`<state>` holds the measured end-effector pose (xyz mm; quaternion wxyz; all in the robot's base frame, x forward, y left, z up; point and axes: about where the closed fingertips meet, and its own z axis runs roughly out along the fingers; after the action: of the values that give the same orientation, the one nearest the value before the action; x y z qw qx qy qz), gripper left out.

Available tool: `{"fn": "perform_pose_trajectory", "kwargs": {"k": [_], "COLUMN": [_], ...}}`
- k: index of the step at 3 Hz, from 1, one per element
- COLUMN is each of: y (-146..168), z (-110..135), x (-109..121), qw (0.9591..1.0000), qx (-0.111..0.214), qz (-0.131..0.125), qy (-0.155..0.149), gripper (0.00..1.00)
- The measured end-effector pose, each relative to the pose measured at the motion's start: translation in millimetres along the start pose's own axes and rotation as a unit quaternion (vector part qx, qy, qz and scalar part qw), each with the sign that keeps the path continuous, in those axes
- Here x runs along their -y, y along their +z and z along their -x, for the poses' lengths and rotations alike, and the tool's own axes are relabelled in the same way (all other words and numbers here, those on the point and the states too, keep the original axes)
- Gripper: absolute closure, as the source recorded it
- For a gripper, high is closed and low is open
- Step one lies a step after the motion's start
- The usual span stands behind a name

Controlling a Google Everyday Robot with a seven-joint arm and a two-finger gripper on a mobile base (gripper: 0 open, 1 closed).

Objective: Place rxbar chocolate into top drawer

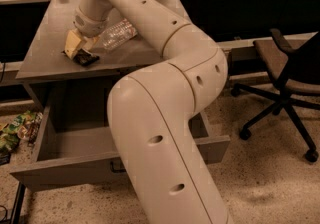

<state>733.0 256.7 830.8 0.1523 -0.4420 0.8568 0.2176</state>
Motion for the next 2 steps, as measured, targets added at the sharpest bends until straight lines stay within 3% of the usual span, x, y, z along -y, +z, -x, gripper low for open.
{"fn": "perform_pose_trajectory", "kwargs": {"k": [2], "y": [-6.0], "z": [-10.3], "x": [-8.1], "qw": [0.9999], "qx": [0.000], "qz": [0.015], "qy": [-0.004], "gripper": [1.00]}}
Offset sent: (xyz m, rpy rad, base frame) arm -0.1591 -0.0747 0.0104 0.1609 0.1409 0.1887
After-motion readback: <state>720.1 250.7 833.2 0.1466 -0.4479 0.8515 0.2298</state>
